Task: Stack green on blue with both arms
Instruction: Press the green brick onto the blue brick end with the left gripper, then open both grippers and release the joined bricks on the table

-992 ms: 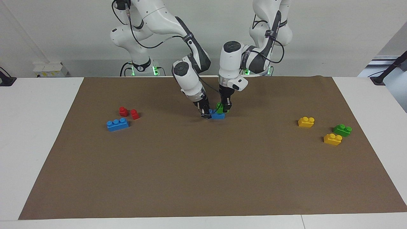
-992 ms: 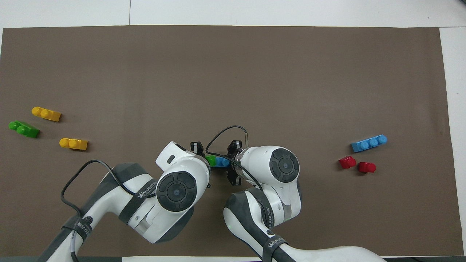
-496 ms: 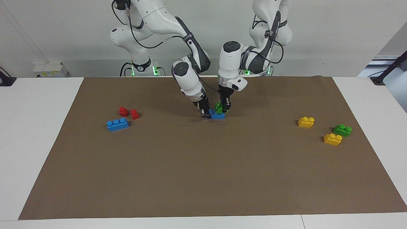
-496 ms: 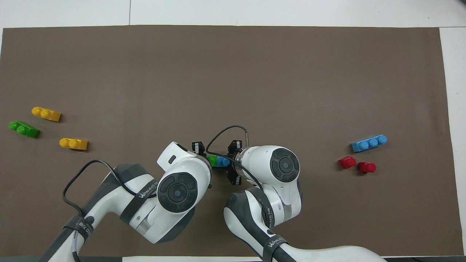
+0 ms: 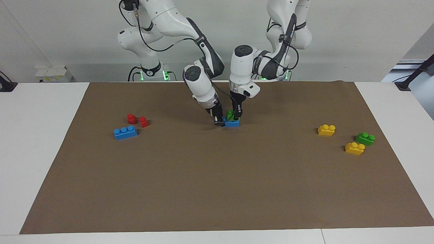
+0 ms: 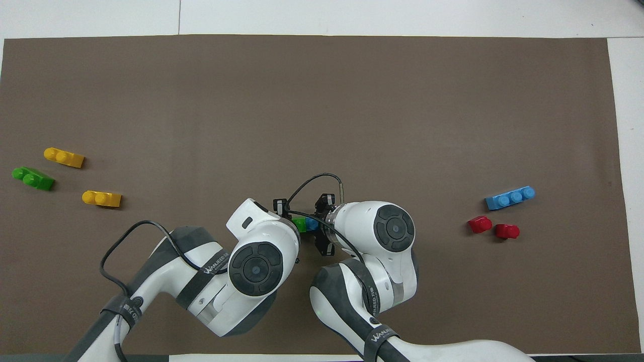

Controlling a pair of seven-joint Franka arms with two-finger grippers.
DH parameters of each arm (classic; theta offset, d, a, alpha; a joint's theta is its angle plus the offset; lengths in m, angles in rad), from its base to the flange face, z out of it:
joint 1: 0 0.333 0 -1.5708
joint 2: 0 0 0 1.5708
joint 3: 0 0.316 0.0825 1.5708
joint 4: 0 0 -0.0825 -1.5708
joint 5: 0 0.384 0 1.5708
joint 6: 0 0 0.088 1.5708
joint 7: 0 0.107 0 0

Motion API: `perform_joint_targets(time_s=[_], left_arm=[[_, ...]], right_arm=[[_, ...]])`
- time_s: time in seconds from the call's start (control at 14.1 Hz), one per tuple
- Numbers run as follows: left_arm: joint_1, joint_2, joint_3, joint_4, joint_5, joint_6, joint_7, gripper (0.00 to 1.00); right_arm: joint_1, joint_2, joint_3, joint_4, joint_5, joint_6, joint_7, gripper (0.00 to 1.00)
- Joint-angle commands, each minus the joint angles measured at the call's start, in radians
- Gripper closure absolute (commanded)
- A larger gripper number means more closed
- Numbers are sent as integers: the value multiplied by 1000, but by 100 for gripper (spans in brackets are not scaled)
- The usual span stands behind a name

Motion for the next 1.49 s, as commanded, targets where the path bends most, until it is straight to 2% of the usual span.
perform_joint_targets(time_s=[0.0, 0.35, 0.5, 0.99, 1.13, 1.2, 1.42], left_arm=[[-26, 28, 11, -11, 15, 9, -25, 100], [-28, 57, 11, -6, 16, 4, 33, 100], [-23, 52, 11, 0, 16, -2, 39, 1], [23, -24, 16, 6, 16, -69, 111, 0], [38, -55, 21, 9, 16, -98, 128, 0], [58, -73, 19, 11, 15, -114, 140, 0], [79, -98, 24, 27, 15, -170, 177, 0]], right_arm=[[-21, -4, -2, -32, -34, -2, -16, 100], [-26, -4, -2, -32, -34, -4, -21, 100], [-27, -4, -2, -32, -34, -4, -21, 100], [-42, -4, 0, -31, -34, -5, -24, 100], [-55, -4, 1, -31, -34, -13, -27, 44], [-55, -4, 1, -29, -34, -16, -26, 27], [-61, -4, 3, -23, -33, -19, -22, 19]])
